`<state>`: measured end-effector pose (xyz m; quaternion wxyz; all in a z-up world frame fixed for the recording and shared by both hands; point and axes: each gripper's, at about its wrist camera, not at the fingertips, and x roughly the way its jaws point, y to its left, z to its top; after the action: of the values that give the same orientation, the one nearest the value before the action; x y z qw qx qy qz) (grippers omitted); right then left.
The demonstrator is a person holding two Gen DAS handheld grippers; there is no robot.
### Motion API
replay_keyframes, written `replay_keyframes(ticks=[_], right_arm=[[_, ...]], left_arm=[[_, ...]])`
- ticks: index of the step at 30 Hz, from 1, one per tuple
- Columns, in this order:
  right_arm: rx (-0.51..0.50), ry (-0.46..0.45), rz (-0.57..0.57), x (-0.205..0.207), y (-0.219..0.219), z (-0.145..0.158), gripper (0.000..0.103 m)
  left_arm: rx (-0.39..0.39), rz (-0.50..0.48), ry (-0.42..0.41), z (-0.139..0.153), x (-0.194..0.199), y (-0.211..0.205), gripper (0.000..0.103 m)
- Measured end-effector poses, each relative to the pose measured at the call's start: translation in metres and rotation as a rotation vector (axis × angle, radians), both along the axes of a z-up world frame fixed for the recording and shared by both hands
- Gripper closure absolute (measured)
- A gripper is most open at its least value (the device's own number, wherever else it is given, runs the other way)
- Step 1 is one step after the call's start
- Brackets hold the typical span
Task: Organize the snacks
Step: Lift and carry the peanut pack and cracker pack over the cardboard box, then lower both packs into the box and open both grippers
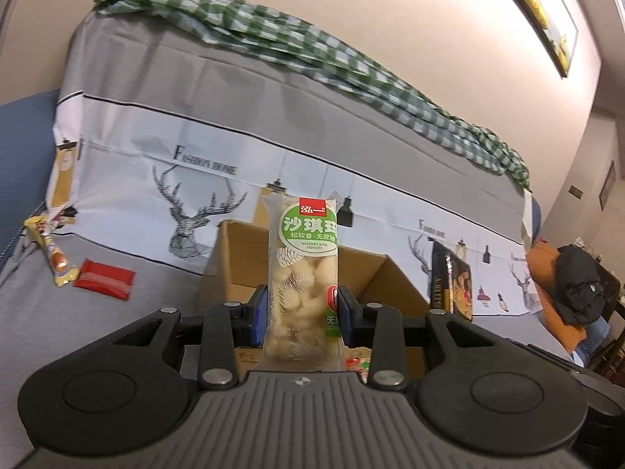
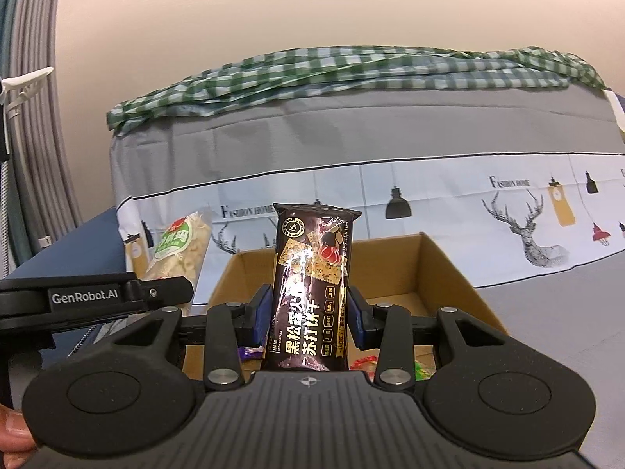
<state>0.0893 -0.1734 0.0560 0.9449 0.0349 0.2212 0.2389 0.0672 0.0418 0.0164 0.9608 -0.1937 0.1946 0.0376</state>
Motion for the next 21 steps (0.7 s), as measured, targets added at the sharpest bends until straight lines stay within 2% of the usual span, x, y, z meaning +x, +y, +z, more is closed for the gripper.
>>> replay_keyframes(ticks=[11,21], right_arm=[[0.001,0.016,-0.055,0.007,-0.017,-0.006,0.062],[-0.001,0.031,-0.111,0.012,-0.023,-0.009,0.062]], left_arm=[[0.035,-0.077,-0.022,-0.004,0.009,-0.030,0.064],[0.042,-0.109,-0.019,-0.008,0.015,-0.042,0.064]])
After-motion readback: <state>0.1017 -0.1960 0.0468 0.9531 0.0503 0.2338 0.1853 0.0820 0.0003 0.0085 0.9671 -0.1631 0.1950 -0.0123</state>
